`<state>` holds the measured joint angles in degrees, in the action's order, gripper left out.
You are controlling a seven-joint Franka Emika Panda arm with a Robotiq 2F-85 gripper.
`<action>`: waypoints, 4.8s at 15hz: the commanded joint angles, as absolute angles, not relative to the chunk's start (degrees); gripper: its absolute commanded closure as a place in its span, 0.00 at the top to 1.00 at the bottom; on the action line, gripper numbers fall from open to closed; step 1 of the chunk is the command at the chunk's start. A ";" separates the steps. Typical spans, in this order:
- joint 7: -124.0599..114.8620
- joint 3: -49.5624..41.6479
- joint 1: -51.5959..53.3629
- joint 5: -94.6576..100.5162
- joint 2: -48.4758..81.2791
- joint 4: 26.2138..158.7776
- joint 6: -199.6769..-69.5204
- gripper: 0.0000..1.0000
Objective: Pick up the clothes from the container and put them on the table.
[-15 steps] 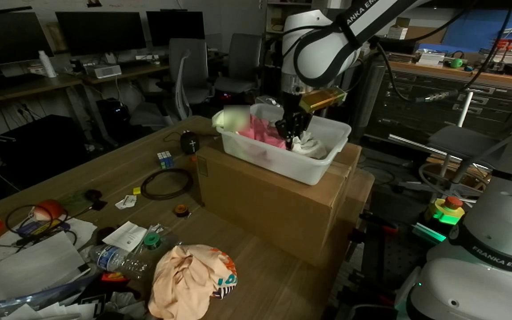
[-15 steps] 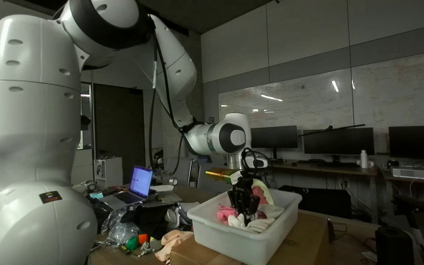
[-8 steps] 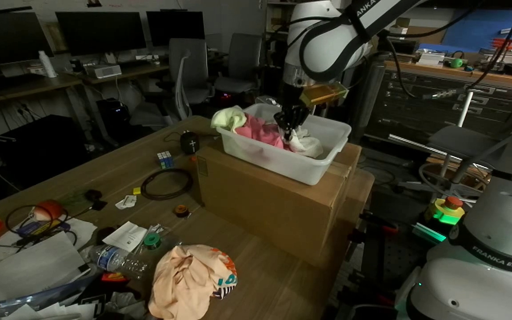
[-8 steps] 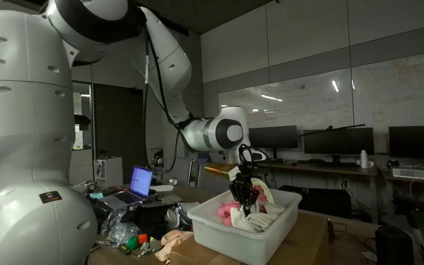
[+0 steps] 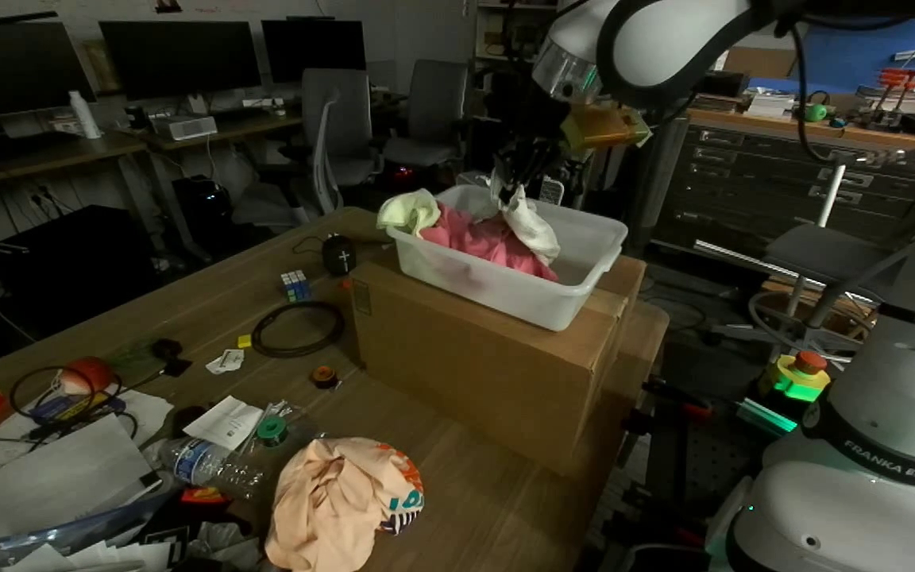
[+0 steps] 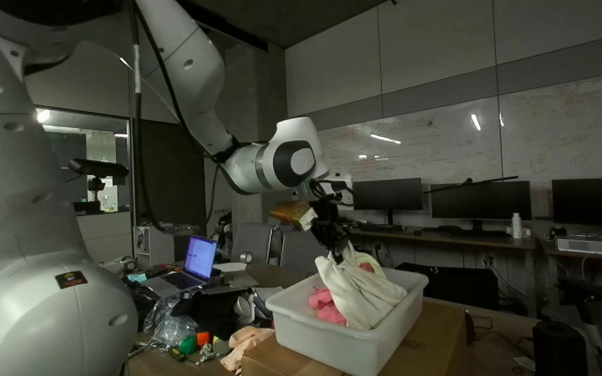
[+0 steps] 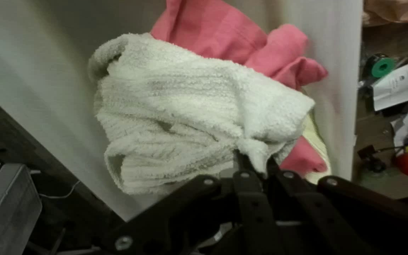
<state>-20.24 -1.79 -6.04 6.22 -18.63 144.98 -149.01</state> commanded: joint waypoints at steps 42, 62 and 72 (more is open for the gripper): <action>-25.69 23.59 4.52 7.72 -15.29 116.78 -137.39 0.02; -19.90 6.00 0.15 15.53 -12.93 127.19 -124.62 1.00; -2.18 -4.62 -2.88 -0.97 -8.25 131.69 -128.61 1.00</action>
<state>-6.92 -3.20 -2.59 3.95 -10.17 131.77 -127.03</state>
